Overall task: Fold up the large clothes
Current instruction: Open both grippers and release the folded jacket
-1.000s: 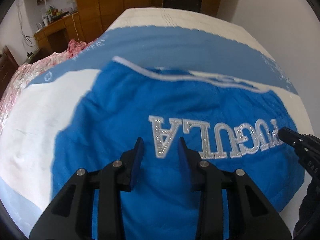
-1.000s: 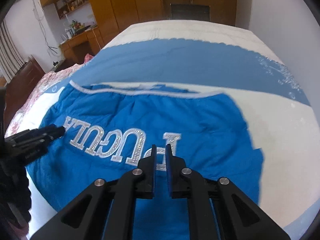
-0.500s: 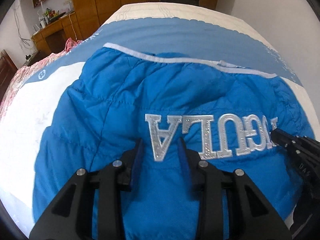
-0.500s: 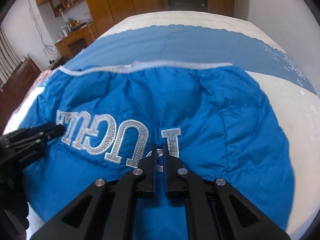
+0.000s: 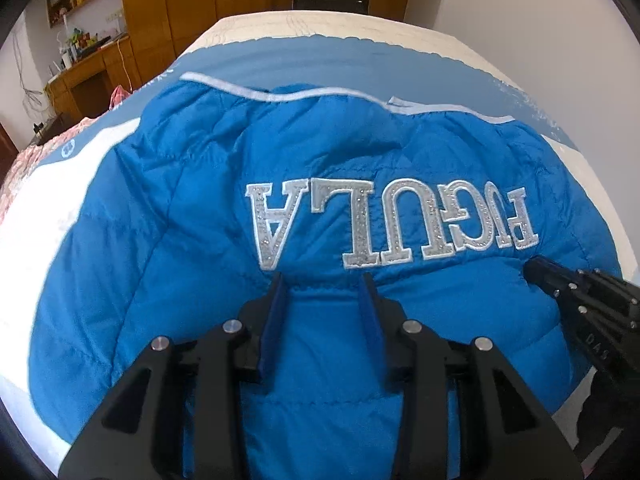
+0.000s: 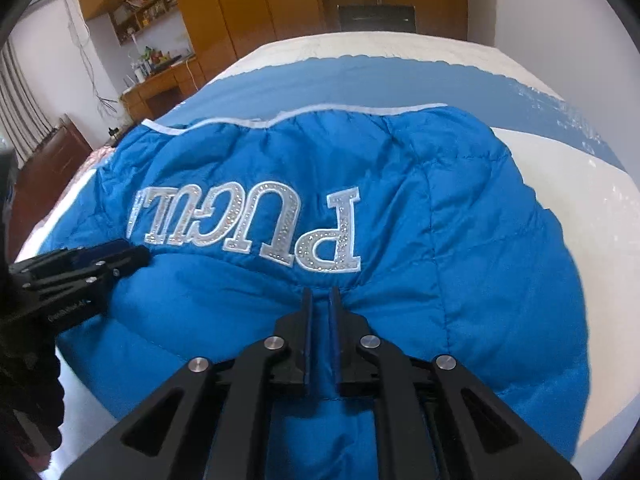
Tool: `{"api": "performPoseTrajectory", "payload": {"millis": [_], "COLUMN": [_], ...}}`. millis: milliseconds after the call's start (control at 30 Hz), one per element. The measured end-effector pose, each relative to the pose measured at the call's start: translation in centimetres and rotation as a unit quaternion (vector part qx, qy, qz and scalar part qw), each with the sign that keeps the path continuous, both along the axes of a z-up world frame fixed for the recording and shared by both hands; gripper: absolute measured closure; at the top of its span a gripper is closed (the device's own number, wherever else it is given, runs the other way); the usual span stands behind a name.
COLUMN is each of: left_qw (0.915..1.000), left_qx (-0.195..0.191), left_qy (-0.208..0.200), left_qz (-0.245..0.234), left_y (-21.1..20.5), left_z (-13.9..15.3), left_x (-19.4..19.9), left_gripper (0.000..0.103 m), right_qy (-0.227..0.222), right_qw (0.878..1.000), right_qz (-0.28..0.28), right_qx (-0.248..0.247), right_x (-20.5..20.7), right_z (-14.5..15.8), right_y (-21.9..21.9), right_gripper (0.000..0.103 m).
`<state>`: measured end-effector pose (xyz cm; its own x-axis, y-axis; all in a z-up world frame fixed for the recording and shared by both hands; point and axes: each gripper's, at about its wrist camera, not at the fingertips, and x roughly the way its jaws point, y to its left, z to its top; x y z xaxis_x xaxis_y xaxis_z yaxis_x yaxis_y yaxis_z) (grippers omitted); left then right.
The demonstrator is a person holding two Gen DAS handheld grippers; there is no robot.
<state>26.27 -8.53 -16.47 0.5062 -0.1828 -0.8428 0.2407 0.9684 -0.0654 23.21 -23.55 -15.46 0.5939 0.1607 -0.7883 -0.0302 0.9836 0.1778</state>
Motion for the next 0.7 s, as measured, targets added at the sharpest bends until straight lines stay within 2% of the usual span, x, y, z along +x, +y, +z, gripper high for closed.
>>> {"api": "performPoseTrajectory", "payload": {"millis": [167, 400, 433, 467, 500, 567, 633, 700], "left_qw": [1.0, 0.9999, 0.9999, 0.9999, 0.9998, 0.9995, 0.999, 0.9986], "left_qx": [-0.007, 0.003, 0.008, 0.012, 0.015, 0.021, 0.029, 0.034], "left_qy": [-0.006, 0.009, 0.002, -0.006, -0.012, -0.024, -0.034, -0.04], "left_qz": [0.004, 0.008, 0.007, 0.006, 0.005, 0.001, -0.001, 0.003], "left_y": [0.2, 0.5, 0.6, 0.7, 0.8, 1.3, 2.0, 3.1], "left_z": [-0.5, 1.2, 1.7, 2.3, 2.8, 4.0, 5.1, 6.0], "left_x": [-0.1, -0.3, -0.6, -0.9, -1.2, -1.8, -2.2, -2.4], "left_gripper": [0.065, 0.066, 0.063, 0.06, 0.055, 0.052, 0.048, 0.045], "right_qy": [-0.018, 0.021, 0.017, 0.01, -0.001, -0.013, -0.019, -0.014], "right_qw": [1.0, 0.998, 0.999, 0.999, 0.999, 0.999, 1.0, 0.999], "right_qz": [-0.004, 0.005, 0.005, 0.005, 0.005, 0.001, -0.009, -0.014], "right_qx": [0.008, 0.052, 0.048, 0.044, 0.041, 0.031, 0.021, 0.031], "right_x": [-0.3, 0.1, -0.2, -0.6, -1.0, -1.5, -1.9, -1.8], "right_z": [-0.7, 1.2, 1.8, 2.5, 3.4, 4.6, 5.7, 6.5], "right_y": [-0.1, -2.0, -2.3, -2.5, -3.0, -3.7, -5.1, -6.8], "right_gripper": [0.097, 0.095, 0.088, 0.077, 0.071, 0.05, 0.041, 0.039]}}
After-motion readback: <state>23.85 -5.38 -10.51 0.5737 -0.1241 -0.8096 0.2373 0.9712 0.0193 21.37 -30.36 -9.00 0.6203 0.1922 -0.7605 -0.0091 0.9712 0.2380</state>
